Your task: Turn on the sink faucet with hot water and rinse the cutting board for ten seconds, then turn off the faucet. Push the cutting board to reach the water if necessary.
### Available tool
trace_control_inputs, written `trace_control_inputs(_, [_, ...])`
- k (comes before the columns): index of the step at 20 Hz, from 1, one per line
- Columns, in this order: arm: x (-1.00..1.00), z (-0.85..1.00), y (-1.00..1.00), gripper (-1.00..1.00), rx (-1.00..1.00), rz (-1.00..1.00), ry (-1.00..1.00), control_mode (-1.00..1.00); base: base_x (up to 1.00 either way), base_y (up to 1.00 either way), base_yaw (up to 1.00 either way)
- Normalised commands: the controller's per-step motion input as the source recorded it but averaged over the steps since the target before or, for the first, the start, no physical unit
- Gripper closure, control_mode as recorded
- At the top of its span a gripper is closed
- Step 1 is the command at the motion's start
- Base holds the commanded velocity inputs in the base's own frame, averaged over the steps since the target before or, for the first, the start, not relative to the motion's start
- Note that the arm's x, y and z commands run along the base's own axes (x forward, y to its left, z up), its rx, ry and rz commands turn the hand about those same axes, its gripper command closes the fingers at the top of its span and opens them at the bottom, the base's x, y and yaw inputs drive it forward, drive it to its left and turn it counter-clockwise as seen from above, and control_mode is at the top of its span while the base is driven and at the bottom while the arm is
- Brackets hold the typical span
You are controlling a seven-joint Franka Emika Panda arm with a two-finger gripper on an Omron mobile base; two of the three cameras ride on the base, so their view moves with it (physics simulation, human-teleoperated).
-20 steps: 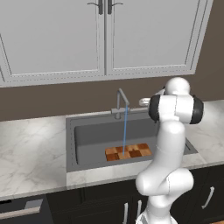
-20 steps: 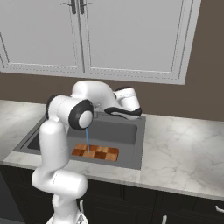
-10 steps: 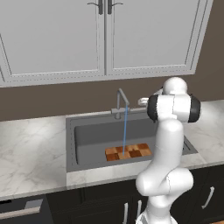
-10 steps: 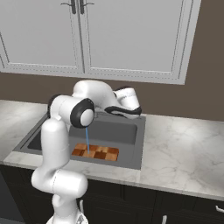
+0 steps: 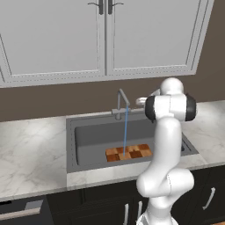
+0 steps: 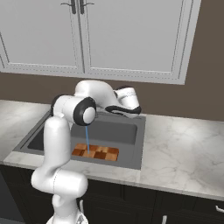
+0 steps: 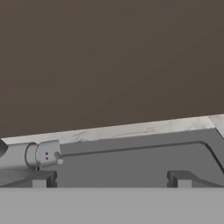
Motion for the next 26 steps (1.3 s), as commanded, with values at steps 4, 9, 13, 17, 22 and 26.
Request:
trace_control_inputs(4, [0.10,-0.13,0.00,-1.00,0.05,0.06,0.00,-1.00,0.00,0.00,0.00])
trace_control_inputs(9, [0.06,-0.20,0.00,-1.00,0.04,0.05,0.00,-1.00,0.00,0.00,0.00])
trace_control_inputs(13, [0.05,-0.17,0.00,-1.00,0.03,0.04,0.00,-1.00,0.00,0.00,0.00])
trace_control_inputs(17, [0.03,-0.23,0.00,-1.00,0.03,0.05,0.00,-1.00,0.00,0.00,0.00])
trace_control_inputs(22, [0.04,-0.21,0.00,-1.00,0.02,0.05,0.00,-1.00,0.00,0.00,0.00])
trace_control_inputs(26, [0.04,-0.10,0.00,-1.00,0.01,0.04,0.00,-1.00,0.00,0.00,0.00])
